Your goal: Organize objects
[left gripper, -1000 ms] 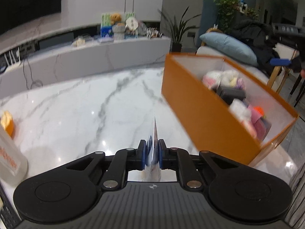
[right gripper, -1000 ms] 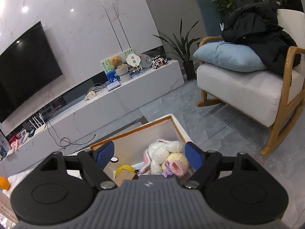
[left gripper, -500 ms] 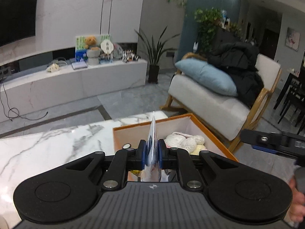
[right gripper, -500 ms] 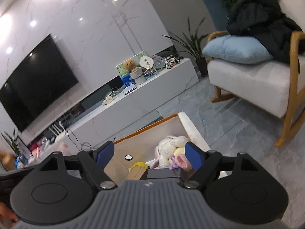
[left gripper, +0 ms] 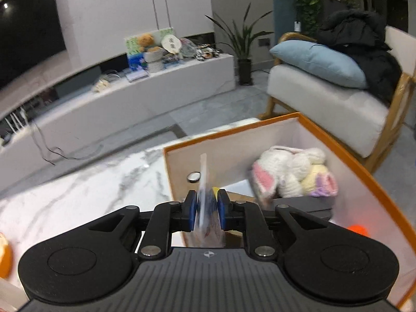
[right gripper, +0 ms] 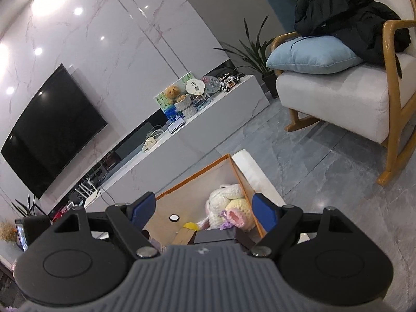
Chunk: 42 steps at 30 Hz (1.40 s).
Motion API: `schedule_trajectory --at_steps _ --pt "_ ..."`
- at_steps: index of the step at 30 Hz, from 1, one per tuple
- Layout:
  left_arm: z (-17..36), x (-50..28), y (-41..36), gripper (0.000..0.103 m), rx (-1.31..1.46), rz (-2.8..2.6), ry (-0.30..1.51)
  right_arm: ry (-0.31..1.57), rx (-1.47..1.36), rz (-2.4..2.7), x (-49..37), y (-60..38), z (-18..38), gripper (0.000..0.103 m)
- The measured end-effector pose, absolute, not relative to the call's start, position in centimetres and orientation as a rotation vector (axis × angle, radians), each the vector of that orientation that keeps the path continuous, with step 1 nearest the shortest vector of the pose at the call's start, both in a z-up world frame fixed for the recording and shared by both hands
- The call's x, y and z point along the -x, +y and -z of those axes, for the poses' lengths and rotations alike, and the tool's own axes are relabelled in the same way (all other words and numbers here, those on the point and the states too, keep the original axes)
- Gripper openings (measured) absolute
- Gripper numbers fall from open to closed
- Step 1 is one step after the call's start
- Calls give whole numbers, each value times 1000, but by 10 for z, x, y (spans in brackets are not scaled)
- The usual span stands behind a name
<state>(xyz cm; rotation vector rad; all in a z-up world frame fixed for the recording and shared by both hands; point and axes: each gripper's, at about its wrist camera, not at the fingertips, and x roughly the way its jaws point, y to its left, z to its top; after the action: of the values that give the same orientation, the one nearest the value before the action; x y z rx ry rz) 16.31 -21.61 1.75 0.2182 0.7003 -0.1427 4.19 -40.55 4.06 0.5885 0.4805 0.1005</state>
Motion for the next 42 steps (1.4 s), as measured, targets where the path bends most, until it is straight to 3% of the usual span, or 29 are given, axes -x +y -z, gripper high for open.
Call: schedule_trajectory --at_steps 1,2,3,6,12,29,34,35,42 --pt "-18 -163 -217 30 -234 129 693 483 -581 -104 -42 -404 -41 82" --pt "-18 -163 -218 53 -247 121 692 483 -576 -106 -42 -402 -42 83" --pt "-18 -163 -217 68 -253 119 694 483 -572 -108 -42 -401 -42 83" --pt "-16 -160 -218 73 -264 110 700 476 -559 -104 -42 -398 -42 89" --pt "-20 -150 -212 74 -232 128 681 451 -482 -100 -41 -387 -49 102" --pt "-59 -87 -171 75 -182 175 592 288 -173 66 -21 -301 -90 102" --pt "-70 -67 -153 82 -156 203 539 309 -150 110 -3 -282 -95 102" --pt "-72 -62 -149 88 -152 191 527 301 -154 120 4 -278 -92 102" --pt "-75 -35 -127 89 -151 156 492 387 -88 99 23 -244 -71 102"
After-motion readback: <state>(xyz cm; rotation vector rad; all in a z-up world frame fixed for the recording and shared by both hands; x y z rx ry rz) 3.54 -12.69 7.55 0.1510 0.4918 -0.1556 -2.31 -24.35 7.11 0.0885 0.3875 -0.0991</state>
